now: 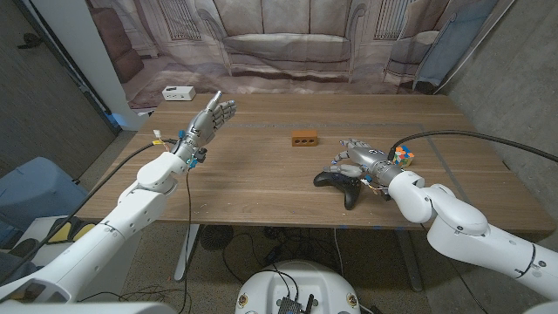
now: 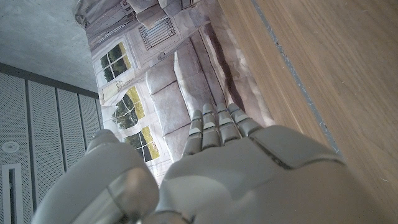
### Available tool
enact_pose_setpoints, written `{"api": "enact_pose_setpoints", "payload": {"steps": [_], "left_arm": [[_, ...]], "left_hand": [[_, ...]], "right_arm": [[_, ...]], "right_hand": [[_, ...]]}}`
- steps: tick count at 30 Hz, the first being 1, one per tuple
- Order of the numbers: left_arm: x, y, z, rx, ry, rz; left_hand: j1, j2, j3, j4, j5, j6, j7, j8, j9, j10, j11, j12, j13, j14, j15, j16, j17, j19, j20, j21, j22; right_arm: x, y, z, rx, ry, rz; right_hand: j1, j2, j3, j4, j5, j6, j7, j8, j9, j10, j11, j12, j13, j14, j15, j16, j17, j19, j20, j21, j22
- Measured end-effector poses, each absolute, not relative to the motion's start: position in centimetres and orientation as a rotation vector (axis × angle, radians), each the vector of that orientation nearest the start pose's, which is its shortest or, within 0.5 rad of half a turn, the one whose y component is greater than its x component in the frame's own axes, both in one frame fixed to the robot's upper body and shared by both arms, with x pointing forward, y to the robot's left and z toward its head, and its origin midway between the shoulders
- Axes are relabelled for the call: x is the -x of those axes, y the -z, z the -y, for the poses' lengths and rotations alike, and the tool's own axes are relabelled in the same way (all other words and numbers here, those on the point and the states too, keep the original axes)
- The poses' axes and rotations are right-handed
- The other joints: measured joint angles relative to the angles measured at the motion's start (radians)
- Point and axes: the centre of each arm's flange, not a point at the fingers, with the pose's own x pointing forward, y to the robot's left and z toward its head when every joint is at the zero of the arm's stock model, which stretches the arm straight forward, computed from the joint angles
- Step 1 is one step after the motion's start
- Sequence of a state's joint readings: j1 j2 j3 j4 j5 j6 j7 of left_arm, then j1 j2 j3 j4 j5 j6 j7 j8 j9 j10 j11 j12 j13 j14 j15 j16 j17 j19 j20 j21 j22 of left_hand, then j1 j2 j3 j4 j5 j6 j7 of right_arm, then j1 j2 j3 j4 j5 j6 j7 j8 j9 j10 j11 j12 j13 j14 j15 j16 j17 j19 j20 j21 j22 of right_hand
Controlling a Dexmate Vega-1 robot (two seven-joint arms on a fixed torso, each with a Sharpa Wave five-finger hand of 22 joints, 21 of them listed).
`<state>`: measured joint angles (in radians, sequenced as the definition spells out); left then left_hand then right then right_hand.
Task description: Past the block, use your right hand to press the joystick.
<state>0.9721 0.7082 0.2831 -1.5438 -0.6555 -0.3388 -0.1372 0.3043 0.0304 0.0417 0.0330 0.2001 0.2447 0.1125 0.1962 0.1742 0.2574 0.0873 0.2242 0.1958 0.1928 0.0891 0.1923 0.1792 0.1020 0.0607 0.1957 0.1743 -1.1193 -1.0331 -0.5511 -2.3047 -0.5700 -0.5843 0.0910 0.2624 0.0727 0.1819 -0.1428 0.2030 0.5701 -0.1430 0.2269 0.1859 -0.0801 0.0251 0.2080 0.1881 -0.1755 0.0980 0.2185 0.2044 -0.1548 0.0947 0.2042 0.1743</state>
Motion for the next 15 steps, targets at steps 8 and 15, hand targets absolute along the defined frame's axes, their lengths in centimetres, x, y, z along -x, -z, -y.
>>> {"api": "enact_pose_setpoints", "payload": {"steps": [8, 15], "left_arm": [[-58.82, -0.89, -31.58, -0.135, 0.331, 0.720], [-58.92, -0.91, -31.55, -0.135, 0.329, 0.714]], "left_hand": [[0.000, 0.000, 0.000, 0.000, 0.000, 0.000, 0.000, 0.000, 0.000, 0.000, 0.000, 0.000, 0.000, 0.000, 0.000, 0.000, 0.000, 0.000, 0.000, 0.000, 0.000], [-0.005, 0.005, 0.000, 0.000, 0.000, 0.000, 0.000, -0.004, 0.000, 0.000, 0.000, 0.000, 0.000, 0.000, 0.000, 0.000, 0.000, 0.000, 0.000, 0.000, 0.000]], "right_arm": [[-49.13, 5.53, 20.63, 1.495, -0.068, 0.439], [-49.33, 5.79, 20.75, 1.493, -0.069, 0.432]], "right_hand": [[0.000, 0.000, 0.000, 0.000, -0.005, 0.007, 0.007, 0.000, 0.000, 0.004, -0.004, 0.000, 0.000, 0.004, -0.004, 0.000, 0.000, 0.000, 0.000, 0.000, 0.000], [0.000, 0.000, 0.000, 0.000, -0.005, 0.013, 0.002, 0.000, 0.000, 0.011, -0.003, 0.000, 0.000, 0.004, -0.004, 0.000, 0.000, 0.000, 0.000, 0.000, 0.000]]}}
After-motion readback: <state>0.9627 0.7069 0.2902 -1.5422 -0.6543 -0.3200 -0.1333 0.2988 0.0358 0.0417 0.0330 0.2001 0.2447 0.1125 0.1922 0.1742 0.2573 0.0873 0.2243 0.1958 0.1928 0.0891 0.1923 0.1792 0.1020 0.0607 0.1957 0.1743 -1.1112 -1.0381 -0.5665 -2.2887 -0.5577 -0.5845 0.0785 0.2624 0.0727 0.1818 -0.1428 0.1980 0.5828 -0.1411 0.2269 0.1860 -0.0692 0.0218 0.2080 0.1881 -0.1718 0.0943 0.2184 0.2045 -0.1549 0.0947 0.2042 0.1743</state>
